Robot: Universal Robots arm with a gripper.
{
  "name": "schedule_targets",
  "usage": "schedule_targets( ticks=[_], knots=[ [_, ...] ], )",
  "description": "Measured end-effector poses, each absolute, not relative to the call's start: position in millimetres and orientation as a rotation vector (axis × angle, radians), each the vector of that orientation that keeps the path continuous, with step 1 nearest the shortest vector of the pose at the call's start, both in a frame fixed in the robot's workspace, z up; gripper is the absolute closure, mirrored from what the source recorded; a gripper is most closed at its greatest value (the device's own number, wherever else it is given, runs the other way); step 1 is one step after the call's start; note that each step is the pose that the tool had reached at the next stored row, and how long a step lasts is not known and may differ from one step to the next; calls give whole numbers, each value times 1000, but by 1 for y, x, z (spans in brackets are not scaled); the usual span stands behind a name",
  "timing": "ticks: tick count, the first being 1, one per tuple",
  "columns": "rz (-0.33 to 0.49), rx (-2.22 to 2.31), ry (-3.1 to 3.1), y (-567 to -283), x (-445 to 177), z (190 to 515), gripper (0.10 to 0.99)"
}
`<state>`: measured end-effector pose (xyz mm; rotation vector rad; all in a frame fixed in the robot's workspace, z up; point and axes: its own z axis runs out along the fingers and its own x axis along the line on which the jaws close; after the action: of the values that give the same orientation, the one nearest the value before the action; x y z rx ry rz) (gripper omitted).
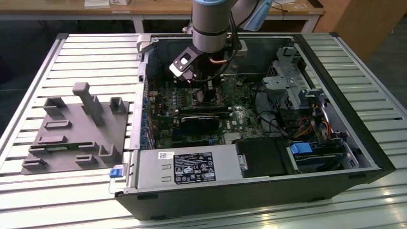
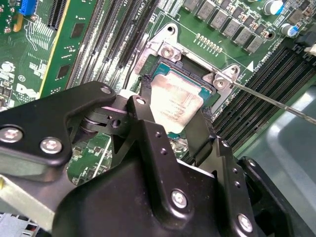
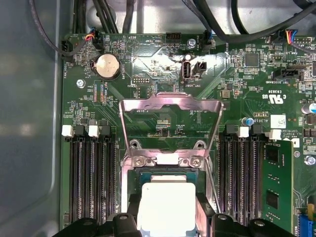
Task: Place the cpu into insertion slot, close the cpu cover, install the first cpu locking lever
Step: 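Place the cpu into insertion slot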
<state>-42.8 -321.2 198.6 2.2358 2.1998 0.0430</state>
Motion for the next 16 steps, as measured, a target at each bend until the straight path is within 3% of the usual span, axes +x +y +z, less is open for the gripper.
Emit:
schedule_targets(
  ticks=[9, 12, 13, 16],
  knots=[
    [43, 2236, 2200, -321, -43, 198, 565],
    [43, 2236, 2200, -321, -43, 198, 549],
    [43, 2236, 2200, -321, -43, 198, 486],
    [43, 2236, 2200, -321, -43, 198, 486]
  ],
)
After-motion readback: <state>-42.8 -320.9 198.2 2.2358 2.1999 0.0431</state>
